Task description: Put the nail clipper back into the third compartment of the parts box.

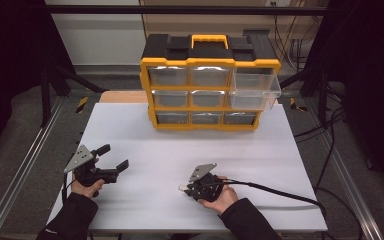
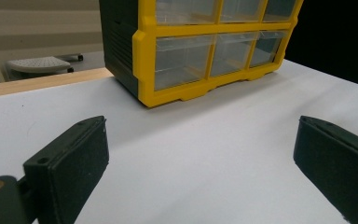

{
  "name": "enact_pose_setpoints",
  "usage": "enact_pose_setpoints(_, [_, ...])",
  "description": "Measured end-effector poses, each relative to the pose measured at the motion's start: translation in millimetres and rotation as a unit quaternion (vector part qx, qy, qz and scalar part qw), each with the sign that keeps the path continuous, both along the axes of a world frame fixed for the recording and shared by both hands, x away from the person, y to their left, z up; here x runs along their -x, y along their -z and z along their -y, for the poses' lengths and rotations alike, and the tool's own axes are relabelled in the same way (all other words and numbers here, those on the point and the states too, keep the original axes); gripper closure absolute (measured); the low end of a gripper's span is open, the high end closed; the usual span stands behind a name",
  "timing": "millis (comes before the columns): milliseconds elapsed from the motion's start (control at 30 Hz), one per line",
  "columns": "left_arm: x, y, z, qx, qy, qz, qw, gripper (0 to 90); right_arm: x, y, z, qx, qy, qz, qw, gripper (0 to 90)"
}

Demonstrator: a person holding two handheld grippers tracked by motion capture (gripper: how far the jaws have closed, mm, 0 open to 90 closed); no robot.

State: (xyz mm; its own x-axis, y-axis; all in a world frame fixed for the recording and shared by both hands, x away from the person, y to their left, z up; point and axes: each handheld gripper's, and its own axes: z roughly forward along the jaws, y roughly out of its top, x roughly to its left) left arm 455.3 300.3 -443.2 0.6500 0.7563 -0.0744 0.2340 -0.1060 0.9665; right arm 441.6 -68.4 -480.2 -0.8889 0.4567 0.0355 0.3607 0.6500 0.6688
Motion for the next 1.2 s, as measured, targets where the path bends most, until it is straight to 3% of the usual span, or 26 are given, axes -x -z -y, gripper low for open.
enact_pose_setpoints(633, [0.3,0.1,0.5,-0.002,0.000,0.000,1.0000,3.2,-0.9,-4.9,2.1,-0.010,-0.002,-0.009,0.9999,77.1])
enact_pose_setpoints(1200, [0.7,0.0,0.7,-0.002,0.000,0.001,1.0000,3.2,3.2,-33.6,14.5,-0.044,0.001,0.014,0.9989,77.0])
